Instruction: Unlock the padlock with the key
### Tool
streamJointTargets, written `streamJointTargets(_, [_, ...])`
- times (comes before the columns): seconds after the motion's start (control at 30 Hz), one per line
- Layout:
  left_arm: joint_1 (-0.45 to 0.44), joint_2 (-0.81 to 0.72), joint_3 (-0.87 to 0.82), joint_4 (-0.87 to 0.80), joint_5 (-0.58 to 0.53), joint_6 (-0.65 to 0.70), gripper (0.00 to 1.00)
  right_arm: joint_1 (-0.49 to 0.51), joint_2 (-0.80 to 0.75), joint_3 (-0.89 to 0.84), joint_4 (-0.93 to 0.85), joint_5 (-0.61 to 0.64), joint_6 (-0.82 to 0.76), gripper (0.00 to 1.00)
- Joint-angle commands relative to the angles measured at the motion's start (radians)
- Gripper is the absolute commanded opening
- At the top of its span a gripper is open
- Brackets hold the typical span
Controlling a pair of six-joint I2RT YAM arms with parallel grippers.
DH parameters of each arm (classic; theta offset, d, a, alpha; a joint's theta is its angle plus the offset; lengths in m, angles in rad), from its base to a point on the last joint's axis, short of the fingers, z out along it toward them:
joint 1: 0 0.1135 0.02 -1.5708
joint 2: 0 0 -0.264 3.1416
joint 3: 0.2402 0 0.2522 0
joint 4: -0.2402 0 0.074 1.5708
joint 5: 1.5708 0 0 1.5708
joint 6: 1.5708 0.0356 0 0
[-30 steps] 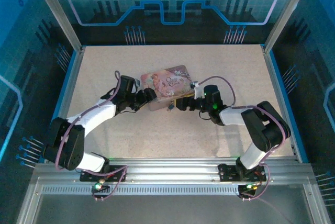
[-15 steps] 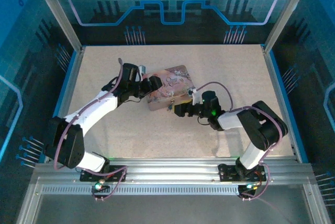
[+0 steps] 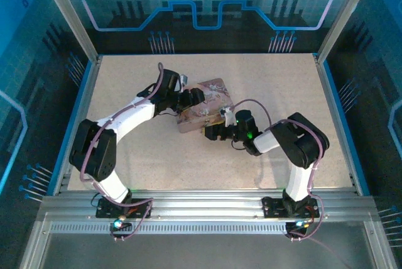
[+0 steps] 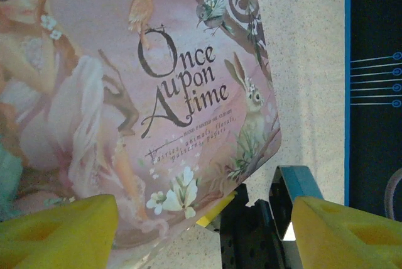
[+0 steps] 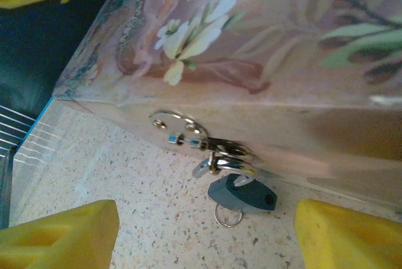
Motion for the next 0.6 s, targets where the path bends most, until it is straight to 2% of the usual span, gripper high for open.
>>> streamJointTargets(0.0, [-0.008,0.024,0.033,-0.033,0.021,0.034,0.74,0.012,0.029,0.028,0.057,0.002,-0.003,0.72])
streamJointTargets(0.57, [-0.025,0.059,-0.006,-0.033,-0.002,0.04,0.74,0.012,0.113,0.07,0.162,-0.037,-0.025,0.62])
